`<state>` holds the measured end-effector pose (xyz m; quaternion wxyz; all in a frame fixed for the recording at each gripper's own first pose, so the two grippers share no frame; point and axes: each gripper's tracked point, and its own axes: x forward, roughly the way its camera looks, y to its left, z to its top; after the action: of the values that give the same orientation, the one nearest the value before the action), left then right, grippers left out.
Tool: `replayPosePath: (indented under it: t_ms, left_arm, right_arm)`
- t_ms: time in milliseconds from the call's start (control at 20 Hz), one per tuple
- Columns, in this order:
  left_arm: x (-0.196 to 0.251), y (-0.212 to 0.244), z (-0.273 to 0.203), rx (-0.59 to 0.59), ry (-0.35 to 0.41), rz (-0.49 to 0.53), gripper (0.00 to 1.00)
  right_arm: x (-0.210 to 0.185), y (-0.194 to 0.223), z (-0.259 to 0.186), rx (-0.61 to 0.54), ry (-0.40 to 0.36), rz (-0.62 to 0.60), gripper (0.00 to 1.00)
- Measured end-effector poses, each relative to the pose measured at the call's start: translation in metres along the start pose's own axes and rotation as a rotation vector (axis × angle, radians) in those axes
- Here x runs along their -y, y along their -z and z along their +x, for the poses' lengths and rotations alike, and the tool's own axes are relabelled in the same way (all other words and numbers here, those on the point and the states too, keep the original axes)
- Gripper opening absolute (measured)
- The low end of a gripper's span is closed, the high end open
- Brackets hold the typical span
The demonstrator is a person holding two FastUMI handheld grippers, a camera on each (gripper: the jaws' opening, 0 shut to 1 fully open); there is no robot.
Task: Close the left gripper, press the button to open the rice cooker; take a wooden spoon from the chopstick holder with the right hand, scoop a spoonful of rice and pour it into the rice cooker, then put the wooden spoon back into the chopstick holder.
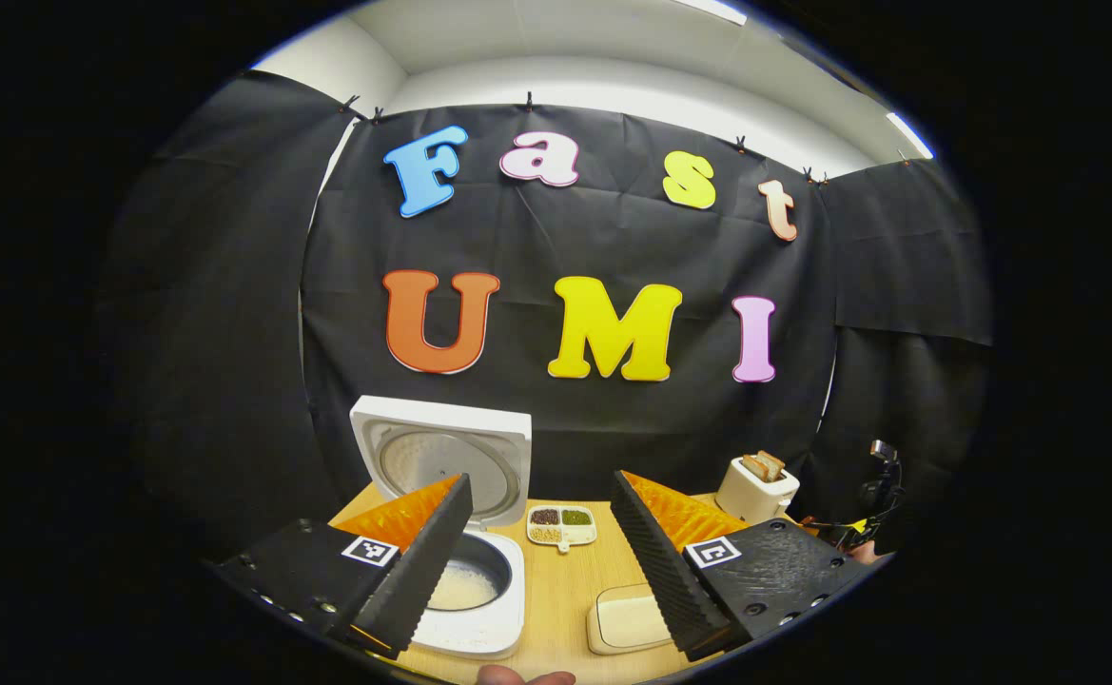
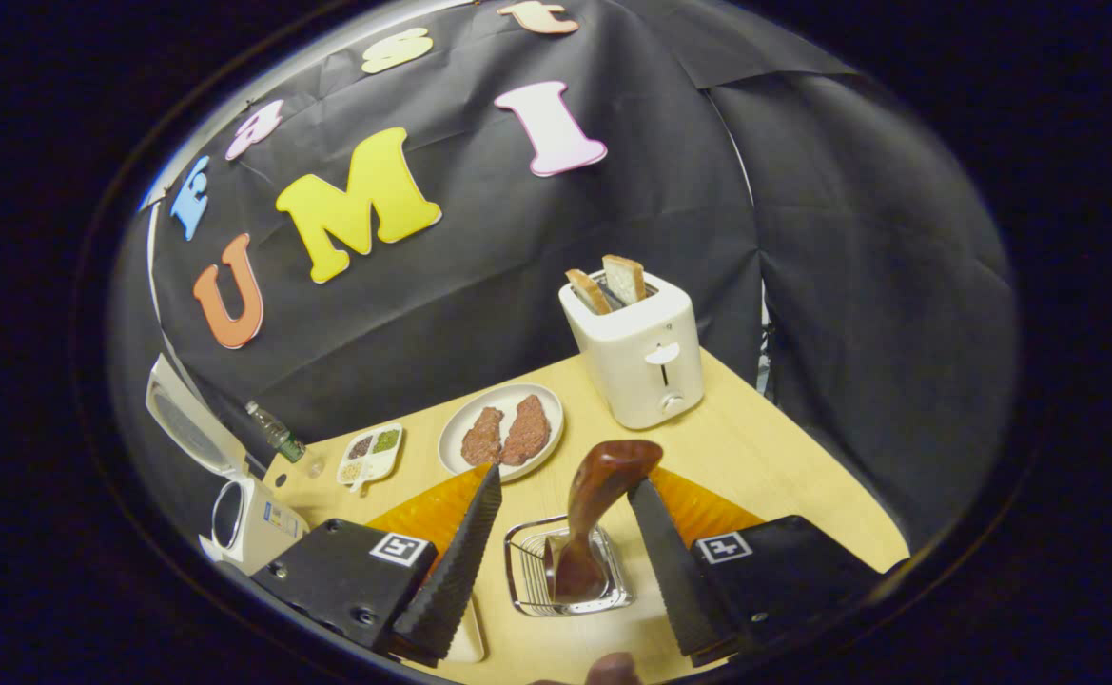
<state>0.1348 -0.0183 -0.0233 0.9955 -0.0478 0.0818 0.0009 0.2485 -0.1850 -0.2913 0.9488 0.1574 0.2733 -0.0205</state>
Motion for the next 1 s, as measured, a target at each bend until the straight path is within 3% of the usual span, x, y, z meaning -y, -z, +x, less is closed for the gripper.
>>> replayPosePath:
  t_ms: [100,150,200,300,400,450,600,850,1000]
  left_arm:
    - [-0.004,-0.01,0.004,0.023,-0.006,0.008,0.94]
    - [-0.009,-0.017,0.006,0.035,-0.01,0.012,1.0]
    - [-0.013,-0.025,0.008,0.049,-0.017,0.016,0.94]
    - [-0.023,-0.043,0.018,0.079,-0.03,0.028,0.94]
    - [-0.033,-0.066,0.031,0.121,-0.046,0.047,1.0]
    - [-0.037,-0.078,0.037,0.138,-0.05,0.05,0.94]
    - [-0.054,-0.099,0.068,0.152,-0.045,0.022,0.94]
    - [-0.107,-0.066,0.143,0.01,-0.099,-0.068,0.94]
    - [-0.119,-0.042,0.177,-0.045,-0.1,-0.054,0.95]
  right_arm:
    - [0.007,-0.023,-0.015,0.059,0.034,-0.057,0.84]
    - [0.005,-0.035,-0.025,0.091,0.043,-0.087,0.84]
    - [0.004,-0.049,-0.035,0.122,0.047,-0.115,0.89]
    - [-0.005,-0.076,-0.058,0.186,0.046,-0.169,0.85]
    - [-0.012,-0.101,-0.08,0.248,0.054,-0.236,0.93]
    - [-0.015,-0.108,-0.091,0.272,0.055,-0.262,1.0]
    - [-0.026,-0.129,-0.12,0.325,0.045,-0.282,1.0]
    - [-0.034,-0.127,-0.15,0.332,0.035,-0.294,1.0]
    - [-0.037,-0.118,-0.161,0.306,0.041,-0.293,1.0]
